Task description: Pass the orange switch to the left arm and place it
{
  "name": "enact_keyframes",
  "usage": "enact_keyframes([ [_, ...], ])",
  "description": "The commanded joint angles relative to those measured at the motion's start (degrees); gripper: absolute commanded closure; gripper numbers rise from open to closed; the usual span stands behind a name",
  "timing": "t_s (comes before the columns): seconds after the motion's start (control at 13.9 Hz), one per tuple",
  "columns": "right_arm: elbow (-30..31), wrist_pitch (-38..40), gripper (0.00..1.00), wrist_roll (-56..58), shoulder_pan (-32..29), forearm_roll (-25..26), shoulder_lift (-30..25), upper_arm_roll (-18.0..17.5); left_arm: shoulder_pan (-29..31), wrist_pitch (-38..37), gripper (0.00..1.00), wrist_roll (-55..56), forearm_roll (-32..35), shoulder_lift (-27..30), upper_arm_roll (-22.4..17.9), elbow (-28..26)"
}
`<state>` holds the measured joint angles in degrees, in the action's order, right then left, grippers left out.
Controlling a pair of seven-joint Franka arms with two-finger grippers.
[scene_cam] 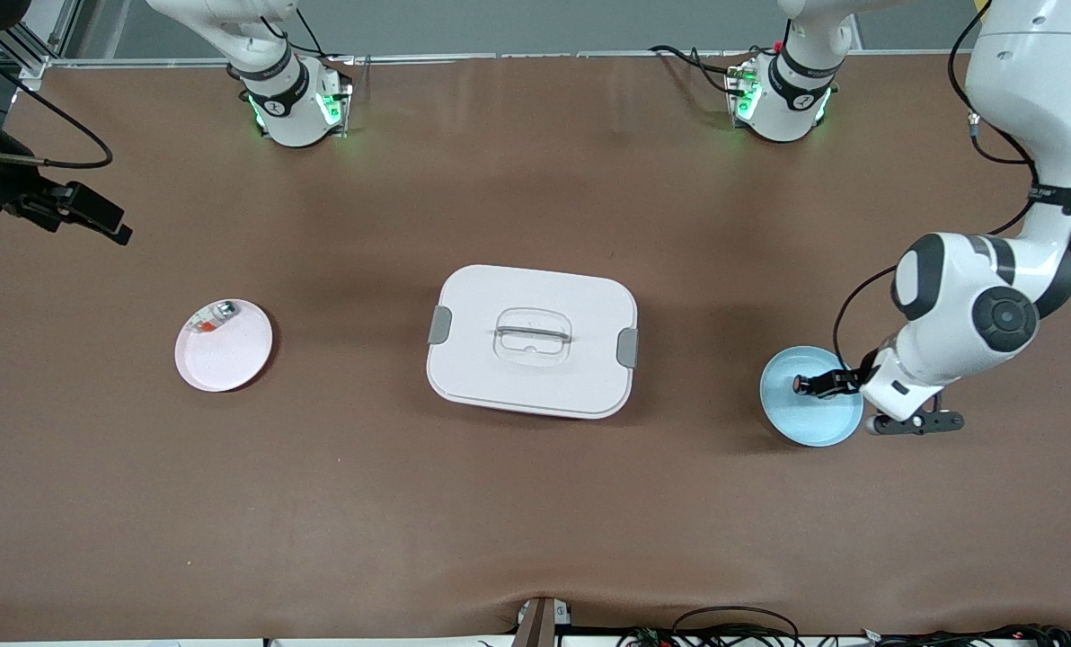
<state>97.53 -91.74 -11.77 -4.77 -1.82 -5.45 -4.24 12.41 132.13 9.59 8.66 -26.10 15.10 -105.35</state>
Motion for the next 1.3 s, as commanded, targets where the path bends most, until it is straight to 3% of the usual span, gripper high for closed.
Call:
enact_keyframes([
  [0.0, 1.79, -1.76, 0.00, -0.01, -0.15, -0.90, -1.67, -0.15, 0.86, -4.59, 0.00, -1.60, -0.92, 5.17, 0.37, -0.83],
  [0.5, 1.79, -2.30, 0.00, 2.01, -0.24, -0.99, -1.59, -0.15, 1.57, -12.95, 0.00, -1.60, -1.19, 16.16, 0.46, -0.74],
  [1.01, 1.79, -2.21, 0.00, 2.54, -0.15, -0.99, -1.67, -0.15, 0.78, -15.58, 0.00, -2.04, -1.28, 21.79, 0.46, -0.30],
  [1.23, 1.79, -2.21, 0.00, 2.54, -0.15, -0.90, -1.67, -0.15, -3.43, -20.93, 0.00, -2.04, -1.89, 21.88, -2.42, 3.99],
])
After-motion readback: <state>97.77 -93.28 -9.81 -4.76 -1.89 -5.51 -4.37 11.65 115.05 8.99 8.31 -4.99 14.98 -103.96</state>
